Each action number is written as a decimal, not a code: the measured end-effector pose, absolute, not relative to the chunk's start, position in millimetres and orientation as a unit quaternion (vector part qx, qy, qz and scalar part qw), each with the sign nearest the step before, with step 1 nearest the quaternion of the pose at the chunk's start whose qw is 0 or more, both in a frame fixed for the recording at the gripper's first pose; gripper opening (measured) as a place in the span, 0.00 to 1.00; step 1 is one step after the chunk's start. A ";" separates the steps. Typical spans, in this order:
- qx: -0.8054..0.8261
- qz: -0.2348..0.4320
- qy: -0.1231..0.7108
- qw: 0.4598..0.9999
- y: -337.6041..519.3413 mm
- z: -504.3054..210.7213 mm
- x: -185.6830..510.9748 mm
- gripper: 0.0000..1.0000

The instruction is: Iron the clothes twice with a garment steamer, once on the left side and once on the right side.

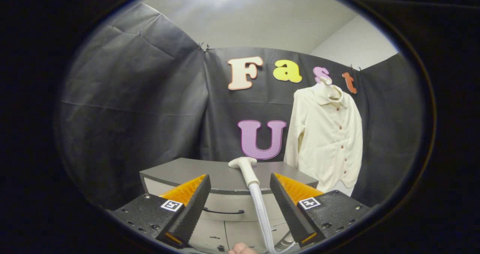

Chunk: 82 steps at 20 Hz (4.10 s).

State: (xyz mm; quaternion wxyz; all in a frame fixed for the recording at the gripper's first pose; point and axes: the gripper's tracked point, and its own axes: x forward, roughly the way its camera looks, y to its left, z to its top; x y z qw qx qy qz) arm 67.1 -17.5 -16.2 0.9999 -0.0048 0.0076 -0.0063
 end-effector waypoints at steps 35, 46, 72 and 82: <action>0.021 0.000 0.190 0.982 -35.0 -128.0 256.9 0.70; 0.076 -0.020 0.148 0.986 -45.3 -117.6 252.8 0.40; 0.060 0.032 0.001 0.998 -53.0 -4.9 110.3 0.37; 0.050 0.041 -0.043 0.997 -92.6 28.9 49.9 0.37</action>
